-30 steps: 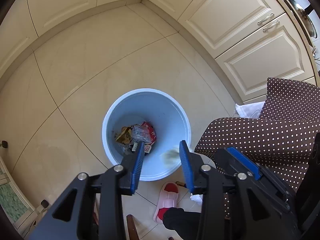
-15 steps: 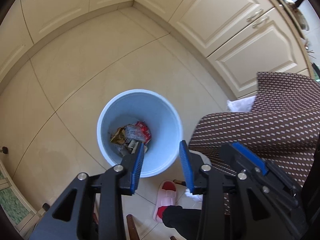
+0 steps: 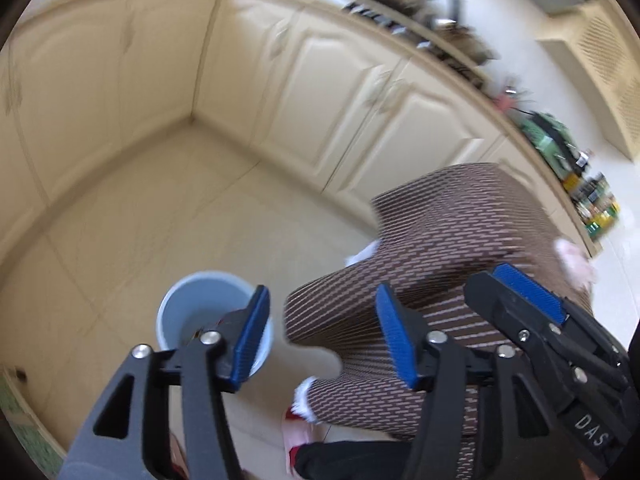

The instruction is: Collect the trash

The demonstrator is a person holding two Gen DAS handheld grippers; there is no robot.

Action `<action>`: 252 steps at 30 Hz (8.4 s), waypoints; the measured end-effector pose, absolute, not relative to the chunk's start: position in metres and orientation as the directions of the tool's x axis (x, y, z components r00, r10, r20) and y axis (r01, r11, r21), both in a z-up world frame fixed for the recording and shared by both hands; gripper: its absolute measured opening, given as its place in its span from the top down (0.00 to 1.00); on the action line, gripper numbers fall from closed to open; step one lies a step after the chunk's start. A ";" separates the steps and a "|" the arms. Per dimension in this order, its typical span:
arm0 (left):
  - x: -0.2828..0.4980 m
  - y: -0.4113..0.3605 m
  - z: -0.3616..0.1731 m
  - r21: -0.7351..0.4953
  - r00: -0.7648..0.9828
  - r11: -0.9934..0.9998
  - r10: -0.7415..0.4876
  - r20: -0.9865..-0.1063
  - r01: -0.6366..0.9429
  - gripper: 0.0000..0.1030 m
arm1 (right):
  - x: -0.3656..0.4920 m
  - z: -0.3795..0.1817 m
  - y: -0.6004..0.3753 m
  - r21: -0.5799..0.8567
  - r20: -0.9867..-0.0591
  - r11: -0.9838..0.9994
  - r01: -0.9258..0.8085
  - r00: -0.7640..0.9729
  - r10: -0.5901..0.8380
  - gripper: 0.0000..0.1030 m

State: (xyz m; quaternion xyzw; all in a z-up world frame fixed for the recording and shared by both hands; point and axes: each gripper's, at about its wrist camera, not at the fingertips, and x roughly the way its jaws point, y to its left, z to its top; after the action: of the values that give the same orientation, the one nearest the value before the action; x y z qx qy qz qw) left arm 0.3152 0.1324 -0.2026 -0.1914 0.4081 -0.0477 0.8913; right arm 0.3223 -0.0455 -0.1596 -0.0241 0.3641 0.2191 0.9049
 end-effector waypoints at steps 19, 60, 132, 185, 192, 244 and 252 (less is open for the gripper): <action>0.367 -0.229 -0.104 -0.286 0.537 0.878 -0.464 -0.705 0.384 0.25 | 0.259 -0.073 -0.398 0.051 -0.521 0.996 0.073 0.853 -0.035 0.46; 0.424 -0.289 -0.097 -0.162 0.612 0.905 -0.389 -0.688 0.394 0.84 | 0.366 -0.119 -0.504 -0.026 -0.632 0.979 0.204 0.755 -0.175 0.98; 0.397 0.265 -0.456 -0.263 0.348 0.891 -0.129 -0.929 -0.371 0.48 | 0.430 -0.445 0.074 0.255 -0.920 0.909 -0.331 0.208 0.333 0.97; 0.289 0.229 -0.275 -0.166 0.591 0.938 0.049 -0.805 -0.304 0.29 | 0.318 -0.255 0.040 -0.023 -0.742 0.902 -0.431 0.612 0.273 0.55; 0.217 0.184 -0.175 -0.162 0.728 0.950 0.087 -0.680 -0.265 0.21 | 0.238 -0.160 -0.012 -0.058 -0.591 0.919 -0.391 0.755 0.284 0.41; 0.008 -0.020 0.034 -0.020 0.980 0.999 0.037 -0.195 -0.042 0.08 | 0.015 -0.001 -0.210 -0.015 -0.108 0.991 -0.130 0.986 0.128 0.11; 0.010 -0.017 0.032 -0.019 0.979 0.999 0.032 -0.200 -0.036 0.08 | 0.017 0.000 -0.207 -0.016 -0.116 0.990 -0.137 0.984 0.134 0.11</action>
State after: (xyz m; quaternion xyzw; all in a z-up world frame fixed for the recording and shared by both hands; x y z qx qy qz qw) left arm 0.0102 -0.0168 0.0323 -0.0112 0.1001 0.0172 0.9948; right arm 0.0174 -0.2073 -0.0005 -0.0119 0.0575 0.0679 0.9960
